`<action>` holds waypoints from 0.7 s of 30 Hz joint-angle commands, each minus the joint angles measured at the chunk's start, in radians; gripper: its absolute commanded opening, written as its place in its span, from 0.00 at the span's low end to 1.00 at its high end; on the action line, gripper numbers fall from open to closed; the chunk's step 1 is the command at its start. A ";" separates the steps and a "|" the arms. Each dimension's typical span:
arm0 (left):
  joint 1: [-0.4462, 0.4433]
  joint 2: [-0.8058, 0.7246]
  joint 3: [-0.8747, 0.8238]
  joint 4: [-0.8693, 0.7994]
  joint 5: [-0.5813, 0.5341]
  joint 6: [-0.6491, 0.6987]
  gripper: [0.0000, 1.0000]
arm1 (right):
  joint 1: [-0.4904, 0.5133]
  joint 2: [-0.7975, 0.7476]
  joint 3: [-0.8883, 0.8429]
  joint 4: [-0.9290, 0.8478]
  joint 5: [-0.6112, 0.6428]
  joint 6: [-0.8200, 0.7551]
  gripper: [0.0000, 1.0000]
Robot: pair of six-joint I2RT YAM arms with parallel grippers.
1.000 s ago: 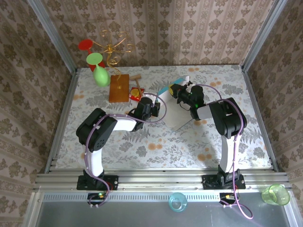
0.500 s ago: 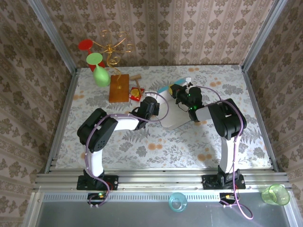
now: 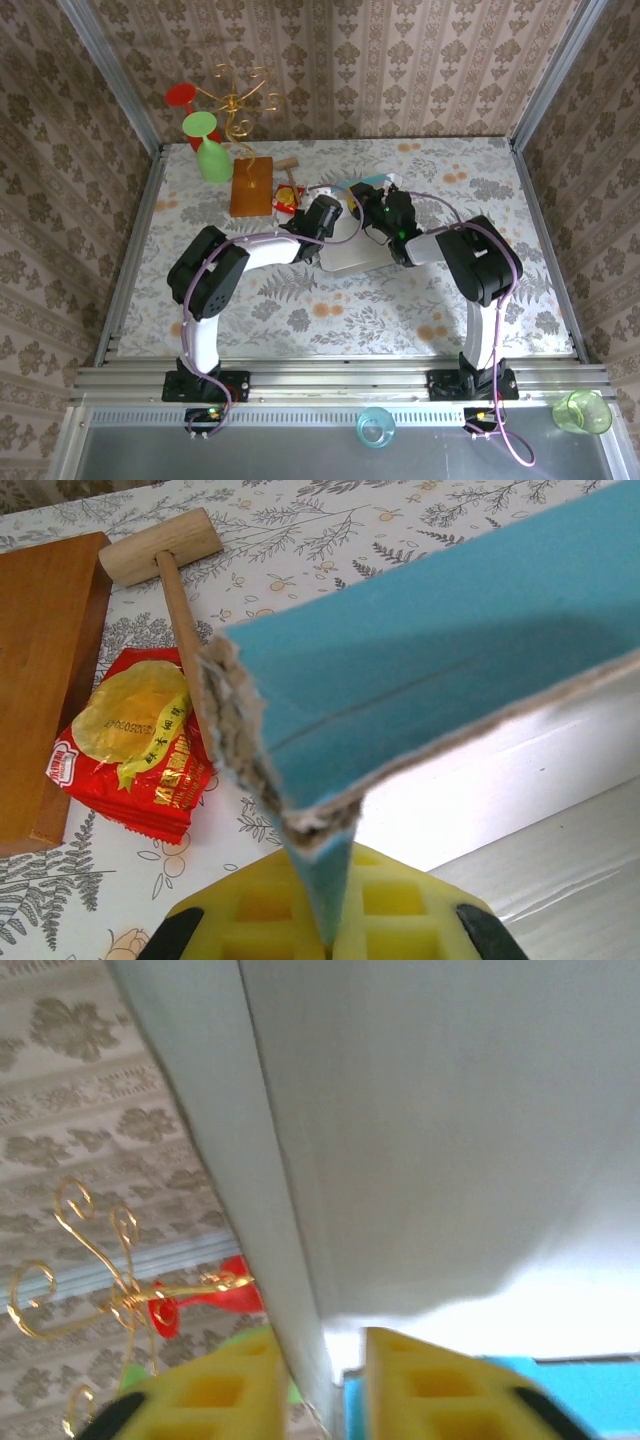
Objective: Fold the paper box
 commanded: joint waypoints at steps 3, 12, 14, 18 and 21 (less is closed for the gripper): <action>0.020 -0.015 -0.025 -0.027 -0.032 0.103 0.00 | -0.012 -0.161 -0.027 -0.174 -0.001 -0.059 0.49; 0.027 -0.045 -0.057 0.002 -0.055 0.193 0.00 | -0.073 -0.428 -0.059 -0.533 -0.017 -0.231 0.67; 0.031 -0.063 -0.073 0.017 -0.061 0.220 0.00 | -0.110 -0.470 -0.063 -0.574 -0.030 -0.284 0.66; 0.061 -0.138 -0.152 0.062 -0.011 0.270 0.00 | -0.199 -0.552 -0.059 -0.682 -0.060 -0.470 0.63; 0.101 -0.214 -0.220 0.068 0.060 0.322 0.00 | -0.236 -0.614 -0.033 -0.785 -0.075 -0.680 0.61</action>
